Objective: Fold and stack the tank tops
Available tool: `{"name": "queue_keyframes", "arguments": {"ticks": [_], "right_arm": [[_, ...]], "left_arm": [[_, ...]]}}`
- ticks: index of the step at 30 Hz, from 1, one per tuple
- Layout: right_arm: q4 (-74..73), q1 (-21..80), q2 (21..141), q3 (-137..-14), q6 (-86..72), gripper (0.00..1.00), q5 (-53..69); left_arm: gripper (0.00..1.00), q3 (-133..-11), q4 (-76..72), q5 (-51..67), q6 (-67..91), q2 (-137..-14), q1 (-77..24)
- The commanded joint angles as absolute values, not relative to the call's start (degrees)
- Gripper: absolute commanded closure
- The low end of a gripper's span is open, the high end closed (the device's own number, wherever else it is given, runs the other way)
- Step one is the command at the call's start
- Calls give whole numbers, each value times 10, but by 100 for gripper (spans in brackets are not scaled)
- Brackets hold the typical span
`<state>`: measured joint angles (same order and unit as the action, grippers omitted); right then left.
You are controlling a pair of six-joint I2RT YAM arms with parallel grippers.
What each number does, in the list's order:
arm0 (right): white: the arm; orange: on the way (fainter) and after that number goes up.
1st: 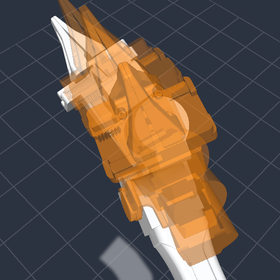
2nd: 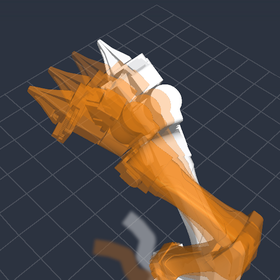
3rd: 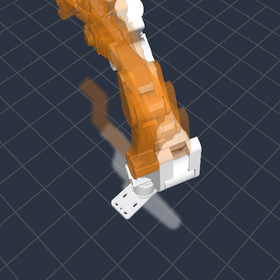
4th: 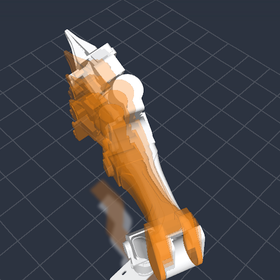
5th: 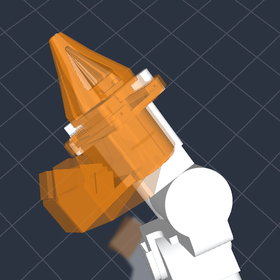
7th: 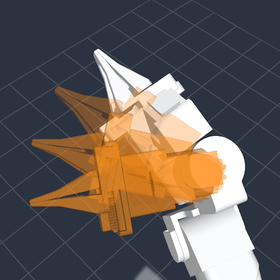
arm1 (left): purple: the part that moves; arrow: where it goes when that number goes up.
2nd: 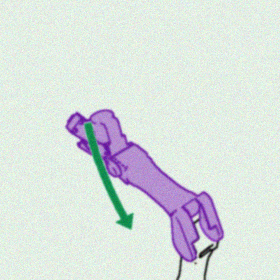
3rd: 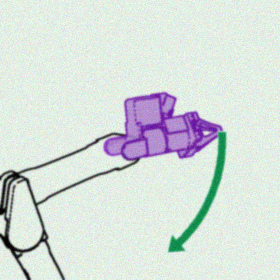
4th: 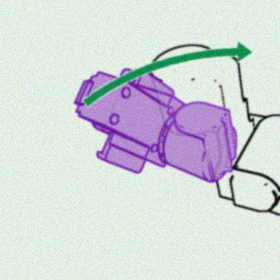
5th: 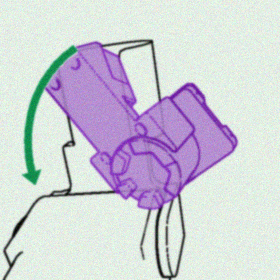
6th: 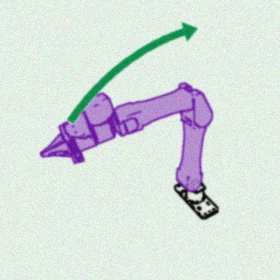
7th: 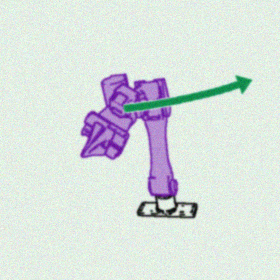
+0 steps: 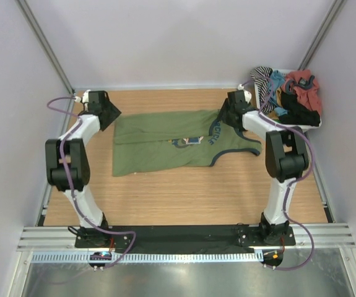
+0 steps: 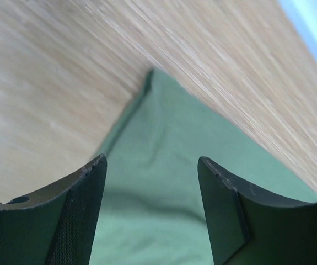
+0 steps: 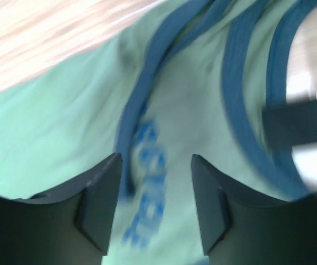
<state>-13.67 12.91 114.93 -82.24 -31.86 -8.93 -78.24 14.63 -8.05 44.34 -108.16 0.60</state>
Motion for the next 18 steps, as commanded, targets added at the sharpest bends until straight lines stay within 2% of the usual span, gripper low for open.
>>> {"name": "queue_keyframes", "arguments": {"ticks": [1, 6, 9, 14, 18], "right_arm": [[-92, 160, 1008, -728, -308, 42, -85], [-89, 218, 915, -601, -316, 53, -63], [-96, 241, 868, -536, -312, 55, -63], [-81, 270, 820, -446, -300, 52, -34], [-76, 282, 823, -427, -294, 50, -40]], "left_arm": [[31, -700, 132, -103, 439, -942, -25], [34, -548, 140, -96, 457, -811, -50], [35, -459, 139, -87, 463, -731, -56], [38, -372, 133, -83, 461, -645, -62], [39, -354, 147, -71, 441, -642, -62]]}}
